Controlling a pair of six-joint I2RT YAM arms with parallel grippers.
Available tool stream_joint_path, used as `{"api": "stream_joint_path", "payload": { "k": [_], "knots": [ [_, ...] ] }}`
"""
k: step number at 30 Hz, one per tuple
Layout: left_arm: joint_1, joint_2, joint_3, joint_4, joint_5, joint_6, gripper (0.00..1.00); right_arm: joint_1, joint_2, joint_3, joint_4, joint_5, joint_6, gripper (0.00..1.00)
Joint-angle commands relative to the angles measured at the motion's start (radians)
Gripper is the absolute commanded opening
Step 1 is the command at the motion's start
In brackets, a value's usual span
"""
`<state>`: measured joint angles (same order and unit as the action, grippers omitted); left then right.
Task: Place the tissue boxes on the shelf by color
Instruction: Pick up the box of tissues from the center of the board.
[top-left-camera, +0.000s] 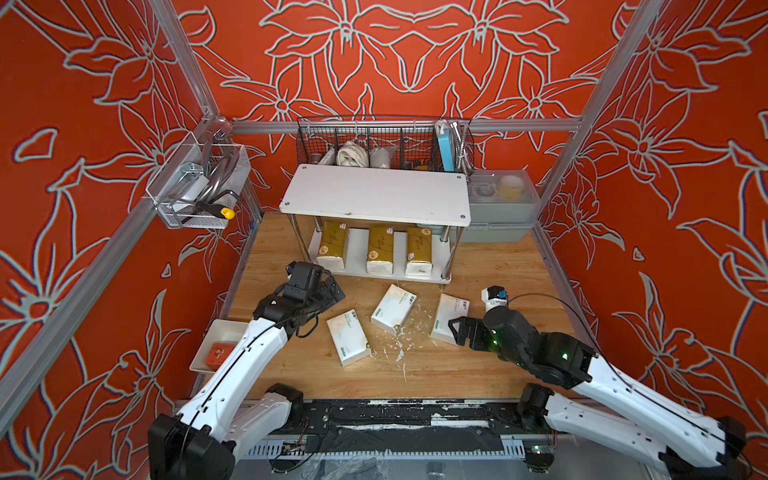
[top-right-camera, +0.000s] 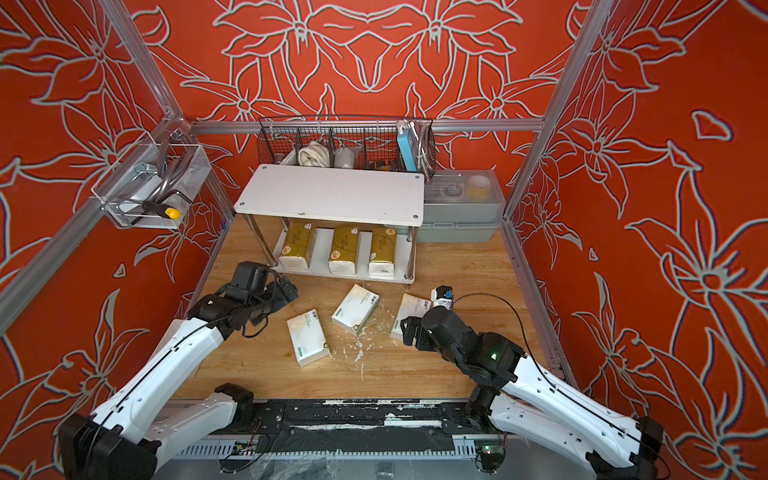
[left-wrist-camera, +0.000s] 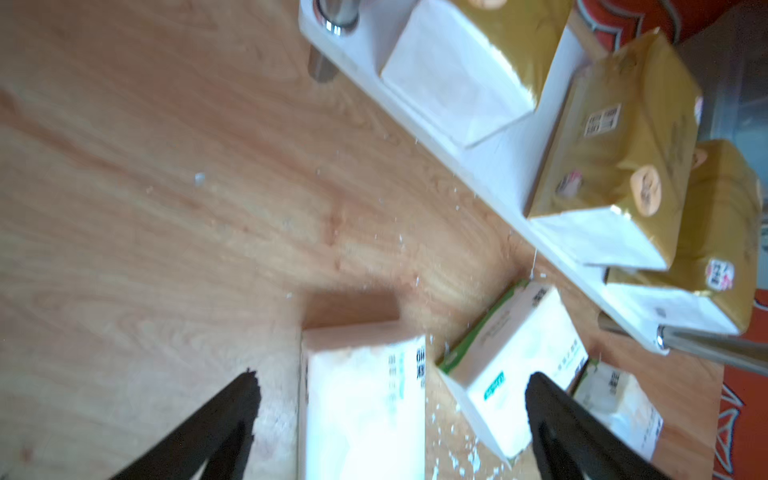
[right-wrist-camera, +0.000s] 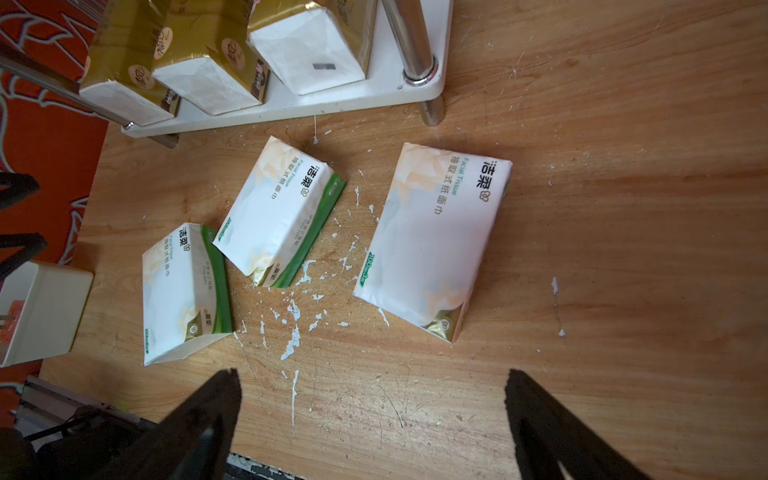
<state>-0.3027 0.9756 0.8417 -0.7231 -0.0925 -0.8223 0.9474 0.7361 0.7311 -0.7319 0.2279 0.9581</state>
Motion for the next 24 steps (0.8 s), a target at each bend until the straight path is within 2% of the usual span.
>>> {"api": "stream_joint_path", "payload": {
  "k": [1, 5, 11, 24],
  "knots": [
    [-0.088, -0.051, -0.027, -0.135, -0.006, -0.127, 0.99, -0.004, 0.014, -0.009, 0.017, -0.037, -0.028, 0.99],
    [-0.196, -0.054, -0.055, -0.163, -0.042, -0.221, 0.99, -0.005, 0.019, -0.012, 0.033, -0.053, -0.032, 0.99],
    [-0.326, 0.037, -0.08, -0.142, -0.086, -0.316, 0.99, -0.005, 0.014, -0.003, 0.025, -0.066, -0.044, 0.99],
    [-0.439, 0.204, -0.094, -0.07, -0.104, -0.402, 0.99, -0.006, 0.008, 0.001, 0.011, -0.071, -0.048, 0.99]
  ]
}}
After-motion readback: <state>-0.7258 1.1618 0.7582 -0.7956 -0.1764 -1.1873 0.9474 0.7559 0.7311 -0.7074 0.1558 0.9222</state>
